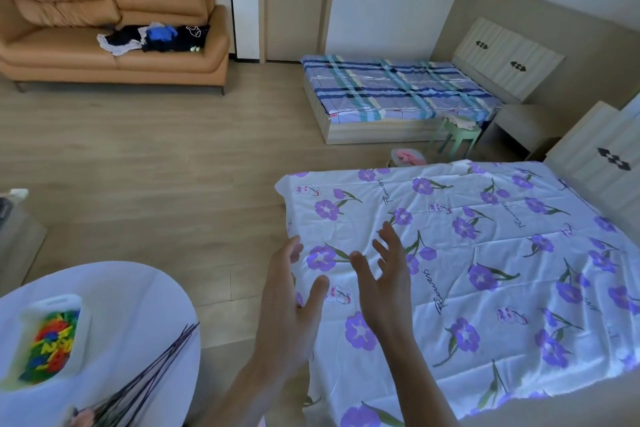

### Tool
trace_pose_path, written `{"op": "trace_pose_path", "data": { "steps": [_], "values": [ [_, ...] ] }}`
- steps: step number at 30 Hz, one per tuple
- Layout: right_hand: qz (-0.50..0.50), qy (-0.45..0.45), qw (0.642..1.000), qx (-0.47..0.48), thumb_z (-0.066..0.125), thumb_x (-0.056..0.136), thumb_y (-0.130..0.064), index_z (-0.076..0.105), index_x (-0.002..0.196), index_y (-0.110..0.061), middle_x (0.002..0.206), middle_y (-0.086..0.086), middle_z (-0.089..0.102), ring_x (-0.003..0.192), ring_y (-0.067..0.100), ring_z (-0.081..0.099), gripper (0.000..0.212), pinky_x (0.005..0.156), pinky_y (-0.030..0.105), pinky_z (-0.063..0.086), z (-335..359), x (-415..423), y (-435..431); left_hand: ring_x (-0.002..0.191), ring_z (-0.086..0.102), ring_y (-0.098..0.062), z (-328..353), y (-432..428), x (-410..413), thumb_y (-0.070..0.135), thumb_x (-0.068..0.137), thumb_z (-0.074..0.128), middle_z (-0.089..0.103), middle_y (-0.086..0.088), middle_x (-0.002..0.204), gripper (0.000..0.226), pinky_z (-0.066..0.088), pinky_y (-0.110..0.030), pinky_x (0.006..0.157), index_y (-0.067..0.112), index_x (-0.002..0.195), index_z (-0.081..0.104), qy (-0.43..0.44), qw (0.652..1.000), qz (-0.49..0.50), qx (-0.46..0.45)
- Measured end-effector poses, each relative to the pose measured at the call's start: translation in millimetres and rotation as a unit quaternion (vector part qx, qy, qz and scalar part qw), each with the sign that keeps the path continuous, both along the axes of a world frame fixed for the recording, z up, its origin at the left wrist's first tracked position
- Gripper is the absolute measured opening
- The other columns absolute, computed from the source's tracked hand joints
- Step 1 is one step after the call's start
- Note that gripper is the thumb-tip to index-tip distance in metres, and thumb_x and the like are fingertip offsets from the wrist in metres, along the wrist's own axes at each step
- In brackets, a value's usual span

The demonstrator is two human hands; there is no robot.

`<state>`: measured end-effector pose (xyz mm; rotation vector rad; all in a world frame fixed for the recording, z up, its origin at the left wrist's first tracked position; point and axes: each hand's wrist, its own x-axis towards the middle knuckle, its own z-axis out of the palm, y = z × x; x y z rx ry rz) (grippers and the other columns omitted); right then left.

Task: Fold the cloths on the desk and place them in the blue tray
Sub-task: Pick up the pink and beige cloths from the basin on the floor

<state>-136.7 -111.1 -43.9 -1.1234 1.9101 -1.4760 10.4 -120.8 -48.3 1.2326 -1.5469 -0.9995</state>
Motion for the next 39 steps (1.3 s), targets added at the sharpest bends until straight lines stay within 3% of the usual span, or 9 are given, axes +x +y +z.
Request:
{"op": "trace_pose_path", "data": {
  "steps": [4,9,12,18,21,24,28,30,39],
  "values": [
    [-0.008,0.003,1.000,-0.012,0.068,0.092,-0.017,0.036,0.151,-0.028,0.141,-0.011,0.049,0.123,-0.007,0.050,0.067,0.081,0.002,0.042,-2,1,-45,0.133,0.043,0.002,-3,-51,13,0.026,0.093,0.063,0.049,0.022,0.139,0.056,0.036,-0.003,0.094,0.028,0.144,0.039,0.004,1.000,-0.007,0.002],
    [-0.003,-0.025,1.000,-0.010,0.067,0.093,-0.018,0.036,0.140,-0.045,0.137,-0.012,0.051,0.125,0.002,0.052,0.063,0.100,0.020,0.040,-7,14,-108,0.131,0.046,0.000,-3,-115,31,0.030,0.092,0.062,0.050,0.023,0.135,0.053,0.037,-0.012,0.102,0.028,0.141,0.041,0.005,1.000,0.006,0.000],
    [0.007,-0.040,0.999,0.000,0.067,0.093,-0.019,0.038,0.145,-0.037,0.136,-0.015,0.051,0.125,0.004,0.052,0.062,0.096,0.014,0.039,-11,19,-148,0.130,0.046,0.000,-3,-151,34,0.031,0.089,0.061,0.051,0.024,0.133,0.054,0.038,-0.015,0.102,0.030,0.140,0.041,0.011,1.000,0.018,0.008],
    [0.026,-0.059,0.998,0.002,0.065,0.094,-0.018,0.039,0.142,-0.040,0.128,-0.033,0.049,0.123,-0.009,0.050,0.059,0.108,0.030,0.042,-19,13,-244,0.131,0.045,0.000,-12,-238,18,0.026,0.092,0.062,0.050,0.023,0.134,0.054,0.041,-0.027,0.107,0.029,0.141,0.040,-0.007,0.999,0.030,0.017],
    [0.039,-0.076,0.996,-0.003,0.066,0.094,-0.017,0.039,0.147,-0.035,0.130,-0.026,0.051,0.124,-0.005,0.052,0.063,0.110,0.033,0.043,-23,5,-308,0.130,0.046,-0.002,-9,-298,5,0.020,0.091,0.064,0.051,0.023,0.133,0.053,0.040,-0.027,0.106,0.030,0.138,0.042,0.000,0.999,0.036,0.010],
    [0.056,-0.081,0.995,-0.005,0.066,0.093,-0.019,0.036,0.150,-0.032,0.127,-0.034,0.046,0.125,-0.006,0.050,0.065,0.108,0.032,0.045,-19,-1,-367,0.128,0.049,-0.002,0,-357,-4,0.025,0.087,0.061,0.053,0.022,0.132,0.052,0.043,-0.029,0.105,0.030,0.136,0.044,0.006,0.999,0.038,0.004],
    [0.073,-0.084,0.994,0.009,0.065,0.086,-0.039,0.035,0.150,-0.034,0.138,-0.025,0.047,0.131,0.001,0.048,0.071,0.111,0.040,0.044,-19,-6,-439,0.125,0.052,-0.003,10,-428,-13,0.029,0.084,0.058,0.056,0.016,0.132,0.051,0.046,-0.036,0.105,0.027,0.134,0.049,0.032,0.998,0.058,0.018],
    [0.081,-0.088,0.993,0.018,0.066,0.090,-0.032,0.035,0.149,-0.034,0.138,-0.022,0.047,0.129,0.000,0.049,0.066,0.111,0.040,0.043,-18,-7,-469,0.123,0.053,-0.003,9,-459,-15,0.031,0.084,0.058,0.056,0.014,0.133,0.050,0.048,-0.037,0.103,0.024,0.133,0.051,0.045,0.997,0.062,0.033],
    [0.079,-0.072,0.992,0.073,0.068,0.092,-0.028,0.036,0.149,-0.036,0.130,-0.029,0.048,0.124,0.001,0.052,0.066,0.107,0.030,0.042,-38,7,-613,0.115,0.058,-0.004,-15,-611,1,0.039,0.081,0.057,0.060,0.011,0.127,0.048,0.045,-0.020,0.088,0.026,0.128,0.054,0.074,0.990,0.058,0.103]
  ]
}}
